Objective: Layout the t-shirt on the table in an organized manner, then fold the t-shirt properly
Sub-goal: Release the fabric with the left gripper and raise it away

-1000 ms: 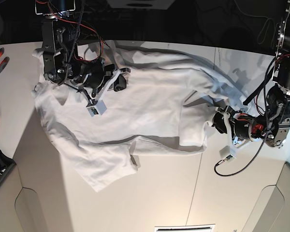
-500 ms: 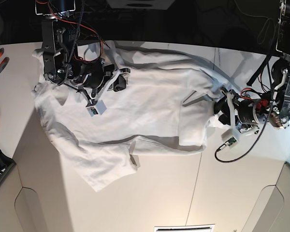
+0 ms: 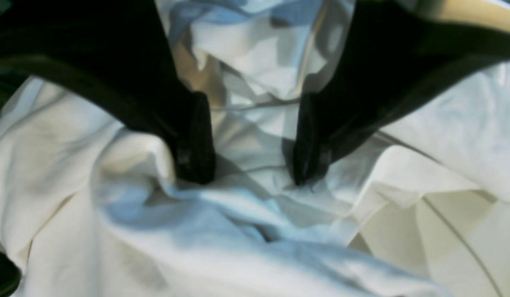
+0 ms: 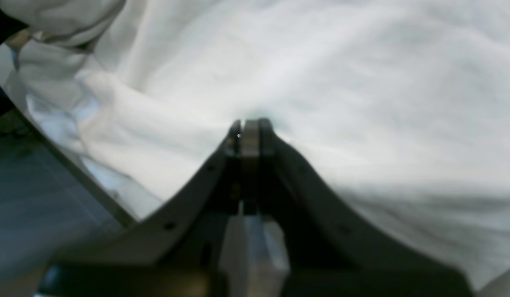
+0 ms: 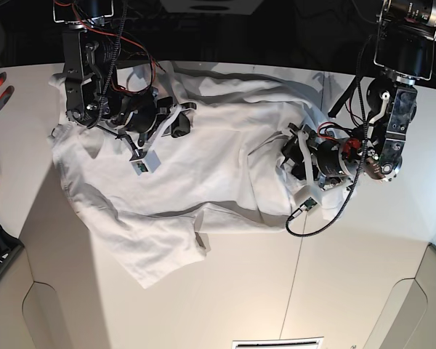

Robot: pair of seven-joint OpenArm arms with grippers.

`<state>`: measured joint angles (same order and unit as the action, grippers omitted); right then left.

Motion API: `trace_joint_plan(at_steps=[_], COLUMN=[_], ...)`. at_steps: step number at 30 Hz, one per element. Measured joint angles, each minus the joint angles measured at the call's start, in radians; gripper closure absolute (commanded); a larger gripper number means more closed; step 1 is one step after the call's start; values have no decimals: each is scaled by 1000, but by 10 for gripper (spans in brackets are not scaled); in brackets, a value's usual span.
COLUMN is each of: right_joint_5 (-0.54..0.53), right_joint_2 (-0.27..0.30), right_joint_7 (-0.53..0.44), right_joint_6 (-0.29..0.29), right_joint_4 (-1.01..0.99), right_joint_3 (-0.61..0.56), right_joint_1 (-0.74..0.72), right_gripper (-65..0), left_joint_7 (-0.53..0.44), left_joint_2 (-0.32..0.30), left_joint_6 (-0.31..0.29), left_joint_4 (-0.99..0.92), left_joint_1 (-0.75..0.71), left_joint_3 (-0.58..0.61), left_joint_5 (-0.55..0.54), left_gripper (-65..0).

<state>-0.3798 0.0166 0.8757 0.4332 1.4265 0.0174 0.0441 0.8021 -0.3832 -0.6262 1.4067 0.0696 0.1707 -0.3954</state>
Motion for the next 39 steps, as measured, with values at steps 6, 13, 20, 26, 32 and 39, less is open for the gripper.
trace_joint_plan(at_steps=[6,13,20,26,32,39], right_joint_5=[0,0,0,0,-1,0], right_joint_2=[0,0,0,0,0,0], right_joint_7=[0,0,-1,0,0,0], right_joint_6=[0,0,0,0,0,0], right_joint_4=[0,0,0,0,0,0], right_joint_3=[0,0,0,0,0,0], right_joint_1=[0,0,0,0,0,0], right_gripper=[0,0,0,0,0,0], left_joint_7=[-10,-6,-74,-163,-145,-111], left_joint_2=[-87,-151,-163,-150,-58,-13], left_joint_6=[88,251,259,259,124,40], left_joint_4=[12,-39,-64,-59,-235,-524], left_joint_1=[6,8,18,202,317,364], left_joint_3=[1,1,-29,-66,-60,-7], left_joint_5=[103,215,230,242,177,67], left_gripper=[-348,-348,-346,-346,-346,-346])
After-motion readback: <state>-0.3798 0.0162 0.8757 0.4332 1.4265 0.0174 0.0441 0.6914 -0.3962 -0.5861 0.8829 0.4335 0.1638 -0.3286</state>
